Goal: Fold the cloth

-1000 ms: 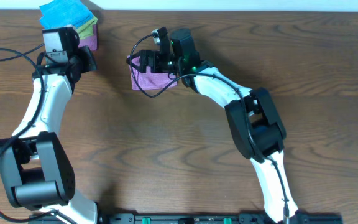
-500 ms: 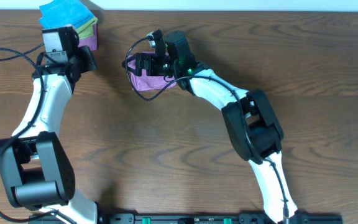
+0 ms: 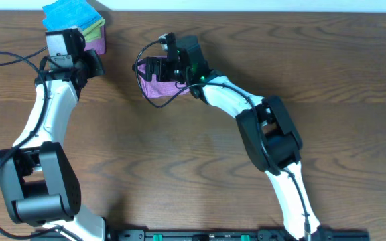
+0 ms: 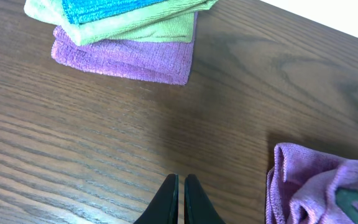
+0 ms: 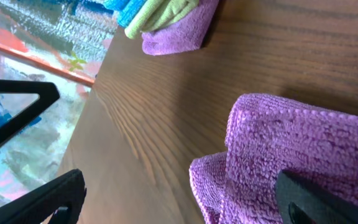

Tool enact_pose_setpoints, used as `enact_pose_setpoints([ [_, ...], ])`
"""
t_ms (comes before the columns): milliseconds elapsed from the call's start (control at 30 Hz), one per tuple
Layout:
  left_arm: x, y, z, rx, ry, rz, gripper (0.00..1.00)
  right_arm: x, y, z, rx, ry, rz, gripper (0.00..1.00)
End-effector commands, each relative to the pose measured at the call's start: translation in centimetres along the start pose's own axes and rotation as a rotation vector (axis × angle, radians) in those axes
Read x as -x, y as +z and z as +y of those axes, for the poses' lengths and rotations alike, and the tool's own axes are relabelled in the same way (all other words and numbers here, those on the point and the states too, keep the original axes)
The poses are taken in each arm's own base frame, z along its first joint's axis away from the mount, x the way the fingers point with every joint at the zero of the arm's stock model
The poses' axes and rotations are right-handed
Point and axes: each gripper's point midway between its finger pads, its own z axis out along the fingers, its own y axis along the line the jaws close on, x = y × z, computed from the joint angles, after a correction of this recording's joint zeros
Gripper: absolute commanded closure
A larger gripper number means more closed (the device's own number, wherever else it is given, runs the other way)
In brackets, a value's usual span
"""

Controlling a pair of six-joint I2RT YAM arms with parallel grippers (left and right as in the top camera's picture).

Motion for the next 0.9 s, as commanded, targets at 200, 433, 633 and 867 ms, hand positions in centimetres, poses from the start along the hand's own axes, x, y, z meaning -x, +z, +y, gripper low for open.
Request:
enact_pose_setpoints([
  [200, 0.4, -0.8, 0.3, 0.005, -0.015, -0.019, 0.93, -0.5, 1.1, 0.4, 0.016, 0.003, -0.004, 0.01],
  [433, 0.4, -0.8, 0.3, 0.004, -0.015, -0.018, 0.92, -1.3, 1.6, -0.4, 0.005, 0.006, 0.01, 0.01],
  [633, 0.3, -0.8, 0.2, -0.002, -0.015, -0.012, 0.92, -2.4, 1.7, -2.4, -0.061, 0.004, 0.041, 0.01],
  [867, 0.3, -0.8, 0.2, -0.002, -0.015, -0.012, 0.92, -0.1, 1.4, -1.3, -0.014, 0.006, -0.019, 0.01],
])
